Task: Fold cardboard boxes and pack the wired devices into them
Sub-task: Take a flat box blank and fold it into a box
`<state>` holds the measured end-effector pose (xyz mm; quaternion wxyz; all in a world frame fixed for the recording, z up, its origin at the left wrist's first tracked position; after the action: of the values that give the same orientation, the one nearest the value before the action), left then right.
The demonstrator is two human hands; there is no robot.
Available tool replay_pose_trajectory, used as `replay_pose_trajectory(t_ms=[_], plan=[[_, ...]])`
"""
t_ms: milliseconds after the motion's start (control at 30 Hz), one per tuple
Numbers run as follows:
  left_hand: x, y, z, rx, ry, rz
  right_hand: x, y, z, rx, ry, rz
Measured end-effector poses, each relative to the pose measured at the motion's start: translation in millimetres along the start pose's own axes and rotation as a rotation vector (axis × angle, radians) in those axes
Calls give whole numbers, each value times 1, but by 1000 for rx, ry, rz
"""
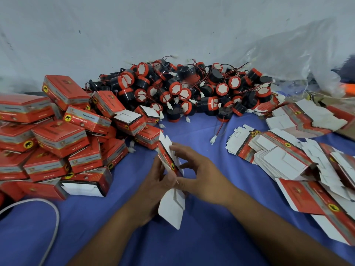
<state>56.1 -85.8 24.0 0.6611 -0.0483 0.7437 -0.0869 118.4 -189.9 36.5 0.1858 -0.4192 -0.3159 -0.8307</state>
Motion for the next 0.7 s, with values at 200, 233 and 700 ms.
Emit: replay_pose_trajectory(t_ms=[200, 233, 700], plan=[[-3, 5, 1, -21, -37, 13, 0, 1, 1, -46, 52, 28], [-3, 5, 1, -21, -42, 13, 0, 1, 1, -42, 55, 27], [-3, 8, -4, 119, 20, -201, -13, -4, -2, 146, -130, 191]])
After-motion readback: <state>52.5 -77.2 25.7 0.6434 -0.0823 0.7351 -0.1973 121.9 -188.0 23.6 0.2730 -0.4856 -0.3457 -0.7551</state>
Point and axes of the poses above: each hand's wrist, its own z-axis towards the middle knuckle, its own y-axis out of the back of the hand, x = y × z, the point moved 6 cm from there along z, towards the middle knuckle, and after that the axes turned 11 degrees about y, right-handed, at the moved point
